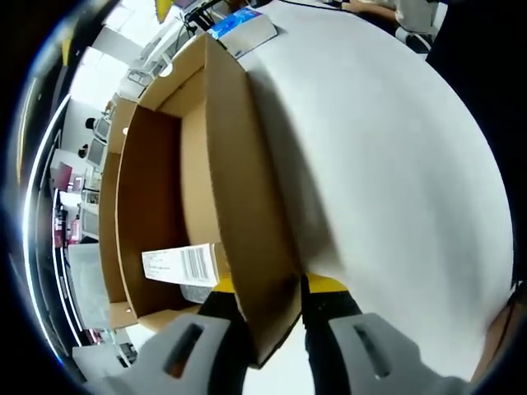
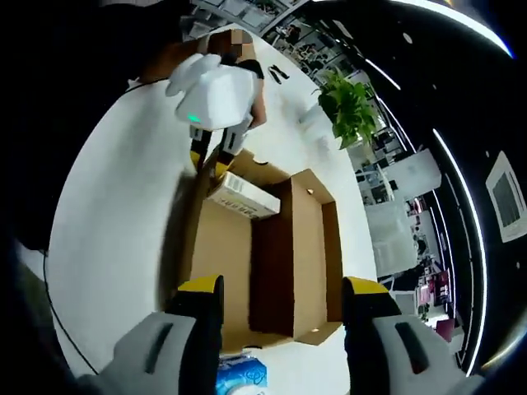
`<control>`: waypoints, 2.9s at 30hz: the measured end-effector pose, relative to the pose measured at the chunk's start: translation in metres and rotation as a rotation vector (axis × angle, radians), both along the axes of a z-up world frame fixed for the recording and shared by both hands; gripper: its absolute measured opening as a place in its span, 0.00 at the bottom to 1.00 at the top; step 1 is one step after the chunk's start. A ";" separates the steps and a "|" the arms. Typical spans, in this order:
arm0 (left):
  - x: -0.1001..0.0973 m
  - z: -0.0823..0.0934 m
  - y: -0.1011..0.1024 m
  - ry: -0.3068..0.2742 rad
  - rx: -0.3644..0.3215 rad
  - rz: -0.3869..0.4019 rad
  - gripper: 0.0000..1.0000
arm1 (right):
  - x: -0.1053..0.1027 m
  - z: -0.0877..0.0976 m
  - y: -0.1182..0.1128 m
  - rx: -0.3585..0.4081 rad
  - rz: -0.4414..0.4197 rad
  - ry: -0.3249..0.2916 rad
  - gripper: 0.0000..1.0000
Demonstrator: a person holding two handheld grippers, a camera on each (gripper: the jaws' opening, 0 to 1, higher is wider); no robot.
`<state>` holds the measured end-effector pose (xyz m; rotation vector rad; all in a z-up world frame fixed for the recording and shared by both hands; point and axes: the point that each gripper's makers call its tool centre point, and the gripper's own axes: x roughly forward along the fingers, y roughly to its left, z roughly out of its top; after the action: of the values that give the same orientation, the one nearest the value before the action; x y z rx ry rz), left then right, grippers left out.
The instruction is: Operate the shoe box by opening the lid, removing the specified soft item, and placing it in the target area until the item is outside and the box remains undamaged.
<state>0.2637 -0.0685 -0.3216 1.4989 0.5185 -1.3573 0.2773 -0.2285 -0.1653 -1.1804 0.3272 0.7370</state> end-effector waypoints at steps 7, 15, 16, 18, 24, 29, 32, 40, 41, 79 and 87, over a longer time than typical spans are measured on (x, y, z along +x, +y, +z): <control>-0.004 0.003 -0.001 0.063 -0.063 -0.022 0.21 | 0.029 -0.007 0.023 0.018 -0.048 0.023 0.59; -0.007 0.004 -0.004 0.087 -0.087 -0.051 0.17 | 0.041 -0.014 0.043 -0.002 -0.085 0.039 0.58; -0.007 0.004 -0.004 0.089 -0.091 -0.050 0.16 | 0.043 -0.014 0.045 0.004 -0.095 0.038 0.58; -0.008 0.004 -0.004 0.088 -0.088 -0.056 0.16 | 0.042 -0.018 0.045 0.020 -0.120 0.041 0.58; -0.009 0.004 -0.004 0.086 -0.088 -0.054 0.16 | 0.031 -0.016 0.042 0.075 -0.170 0.032 0.58; -0.009 0.004 -0.004 0.086 -0.090 -0.055 0.16 | 0.030 -0.020 0.028 0.046 -0.229 0.011 0.58; -0.009 0.004 -0.004 0.087 -0.089 -0.050 0.16 | 0.032 -0.024 0.019 0.146 -0.316 0.012 0.58; -0.008 0.004 -0.005 0.082 -0.085 -0.050 0.16 | 0.036 -0.016 0.009 0.242 -0.360 -0.032 0.60; -0.008 0.004 -0.006 0.086 -0.088 -0.049 0.16 | 0.036 -0.017 0.008 0.242 -0.355 -0.033 0.61; -0.007 0.005 -0.003 0.096 -0.107 -0.079 0.14 | 0.061 -0.035 0.040 0.237 -0.327 -0.018 0.60; -0.009 0.006 -0.004 0.102 -0.112 -0.081 0.14 | 0.067 -0.022 0.033 0.309 -0.405 -0.055 0.61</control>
<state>0.2550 -0.0722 -0.3160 1.3780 0.4420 -1.5070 0.3444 -0.1953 -0.1873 -0.8056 0.3776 0.3824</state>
